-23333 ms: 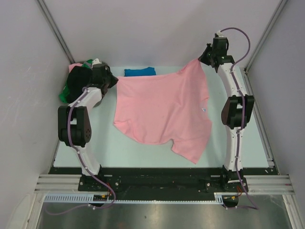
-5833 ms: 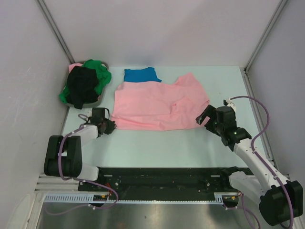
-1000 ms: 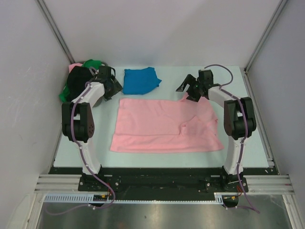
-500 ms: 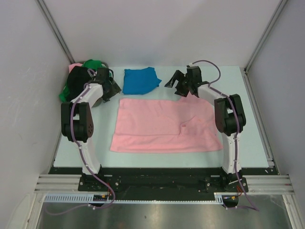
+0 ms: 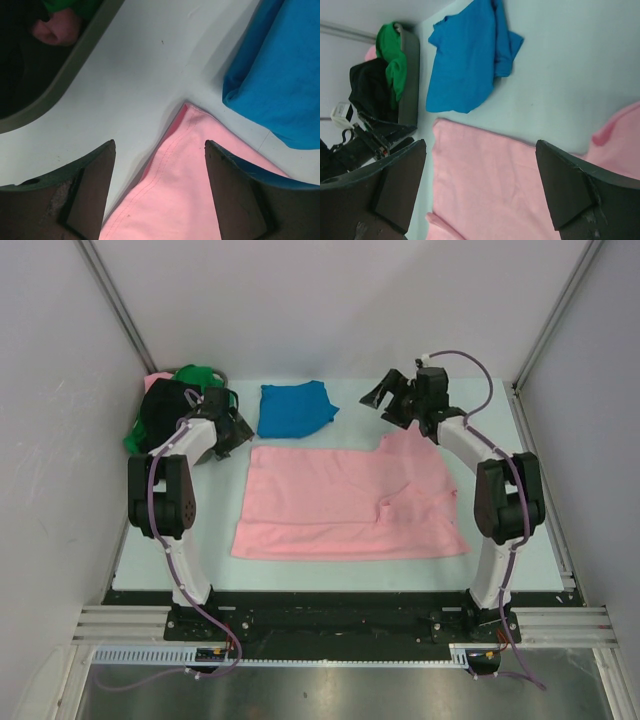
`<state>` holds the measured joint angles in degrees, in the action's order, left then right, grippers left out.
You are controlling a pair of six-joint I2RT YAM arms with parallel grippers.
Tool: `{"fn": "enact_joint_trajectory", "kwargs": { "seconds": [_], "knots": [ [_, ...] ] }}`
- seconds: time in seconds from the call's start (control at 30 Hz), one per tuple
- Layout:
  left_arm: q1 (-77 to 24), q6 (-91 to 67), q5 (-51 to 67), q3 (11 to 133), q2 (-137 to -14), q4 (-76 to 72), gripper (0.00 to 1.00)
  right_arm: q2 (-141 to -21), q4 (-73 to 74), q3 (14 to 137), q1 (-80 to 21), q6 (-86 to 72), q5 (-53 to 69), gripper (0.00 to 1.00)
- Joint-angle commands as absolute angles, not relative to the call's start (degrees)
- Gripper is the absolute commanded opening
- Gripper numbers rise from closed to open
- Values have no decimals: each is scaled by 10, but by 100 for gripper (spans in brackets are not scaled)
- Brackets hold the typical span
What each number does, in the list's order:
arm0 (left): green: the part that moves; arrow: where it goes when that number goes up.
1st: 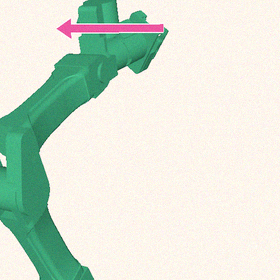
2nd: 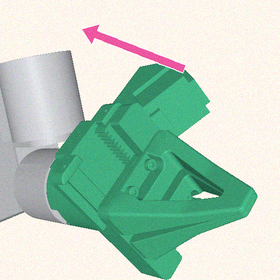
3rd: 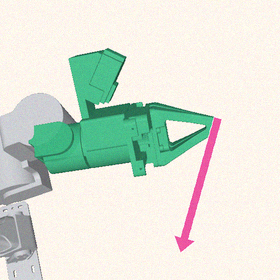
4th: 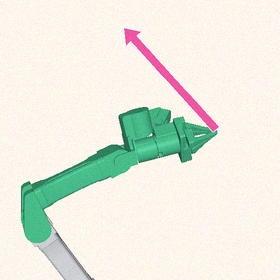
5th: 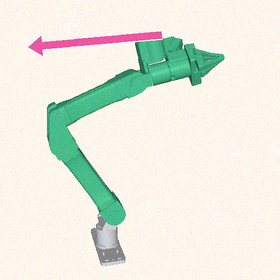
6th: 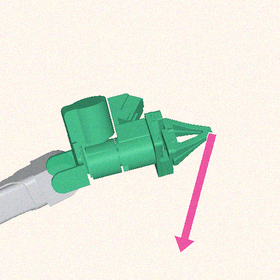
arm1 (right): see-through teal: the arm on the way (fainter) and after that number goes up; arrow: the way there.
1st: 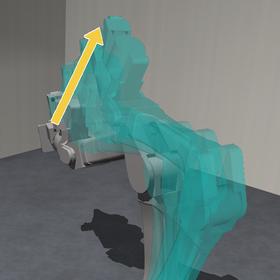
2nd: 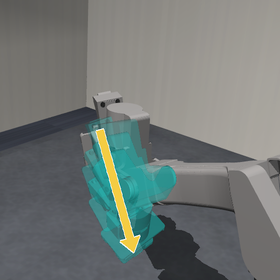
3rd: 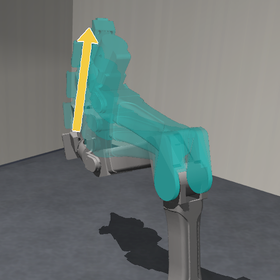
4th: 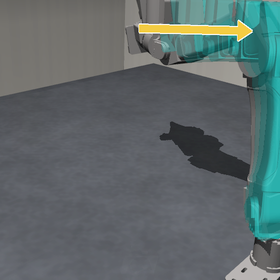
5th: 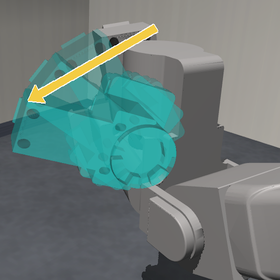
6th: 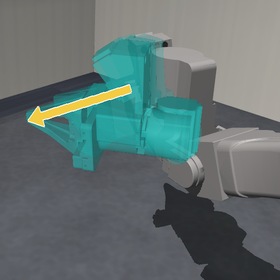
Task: Fold and stack the t-shirts
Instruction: Fold the tshirt
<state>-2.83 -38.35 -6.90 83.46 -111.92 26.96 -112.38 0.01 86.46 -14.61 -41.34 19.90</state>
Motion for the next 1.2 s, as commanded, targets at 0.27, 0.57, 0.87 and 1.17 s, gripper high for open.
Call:
{"fn": "enact_joint_trajectory", "kwargs": {
  "seconds": [0.27, 0.57, 0.87, 1.17],
  "knots": [
    [-25, -374, -64, 825, -1099, 244, 77, -1156, 24, 825, -121, -420, 183, 95],
    [-23, -374, -62, 831, -1113, 243, 77, -1210, -41, 824, -126, -449, 205, 95],
    [-21, -367, -58, 829, -1114, 237, 78, -1271, -105, 834, -128, -461, 206, 95],
    [-21, -352, -61, 846, -1114, 235, 75, -1216, -84, 843, -127, -440, 202, 96]
  ]
}}
